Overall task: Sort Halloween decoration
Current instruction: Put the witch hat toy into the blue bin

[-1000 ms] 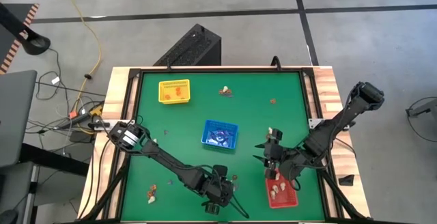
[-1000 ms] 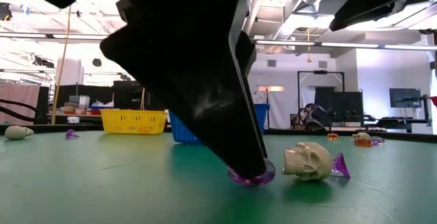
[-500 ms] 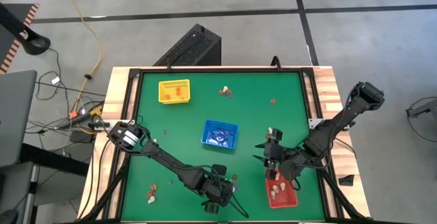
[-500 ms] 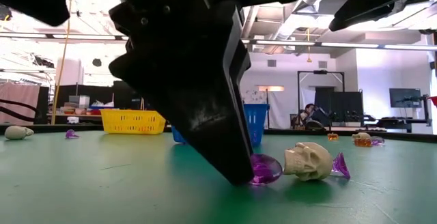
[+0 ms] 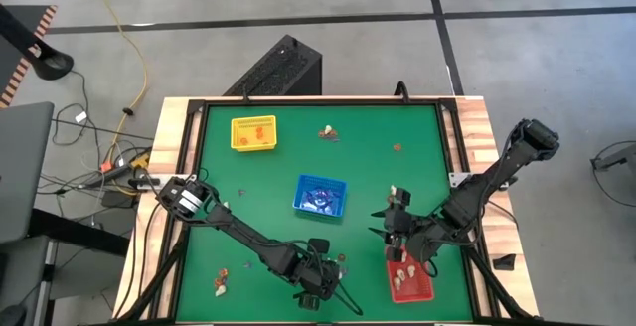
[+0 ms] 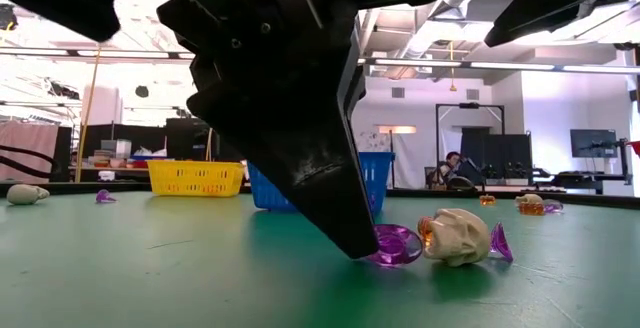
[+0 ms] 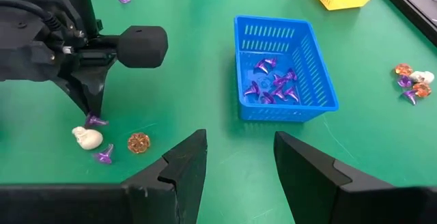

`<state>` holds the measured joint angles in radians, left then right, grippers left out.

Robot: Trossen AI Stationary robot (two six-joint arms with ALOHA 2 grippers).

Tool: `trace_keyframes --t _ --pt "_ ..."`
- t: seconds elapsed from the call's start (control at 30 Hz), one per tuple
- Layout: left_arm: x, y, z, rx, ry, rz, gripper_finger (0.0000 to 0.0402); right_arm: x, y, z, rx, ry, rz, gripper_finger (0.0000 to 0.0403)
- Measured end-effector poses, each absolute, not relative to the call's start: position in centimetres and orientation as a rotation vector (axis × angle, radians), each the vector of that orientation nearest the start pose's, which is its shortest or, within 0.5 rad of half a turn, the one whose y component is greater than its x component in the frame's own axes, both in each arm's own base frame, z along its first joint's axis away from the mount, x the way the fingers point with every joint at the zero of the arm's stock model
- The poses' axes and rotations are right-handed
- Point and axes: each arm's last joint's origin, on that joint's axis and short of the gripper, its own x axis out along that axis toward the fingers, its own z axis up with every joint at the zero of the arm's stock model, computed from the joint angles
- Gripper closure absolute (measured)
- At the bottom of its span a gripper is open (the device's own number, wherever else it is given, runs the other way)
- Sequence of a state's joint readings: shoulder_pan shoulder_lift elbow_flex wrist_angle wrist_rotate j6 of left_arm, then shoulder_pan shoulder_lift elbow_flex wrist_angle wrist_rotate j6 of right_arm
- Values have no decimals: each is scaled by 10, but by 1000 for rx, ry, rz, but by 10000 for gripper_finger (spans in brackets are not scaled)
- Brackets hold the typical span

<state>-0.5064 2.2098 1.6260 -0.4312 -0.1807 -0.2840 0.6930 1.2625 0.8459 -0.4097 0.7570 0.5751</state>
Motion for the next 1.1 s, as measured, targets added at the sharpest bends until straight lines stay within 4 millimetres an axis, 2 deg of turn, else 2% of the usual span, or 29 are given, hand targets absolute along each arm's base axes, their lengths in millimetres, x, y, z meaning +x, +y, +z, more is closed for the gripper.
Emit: trace_keyframes --t 0.2,0.47,0.6,0.7,0.9,1.1 --pt "402 -217 158 105 1040 -147 401 204 144 245 16 581 -210 202" --pt "389 -192 208 201 1005 -8 401 204 144 245 19 584 -205 202" --pt "386 -161 230 274 1005 119 401 204 145 246 24 576 -204 202" --pt "395 -129 239 269 986 205 401 206 145 248 19 554 -199 202" --pt "414 -69 236 176 999 299 401 212 143 252 32 503 -216 202" --pt "416 -36 233 29 1064 273 401 207 145 249 -8 533 -205 202"
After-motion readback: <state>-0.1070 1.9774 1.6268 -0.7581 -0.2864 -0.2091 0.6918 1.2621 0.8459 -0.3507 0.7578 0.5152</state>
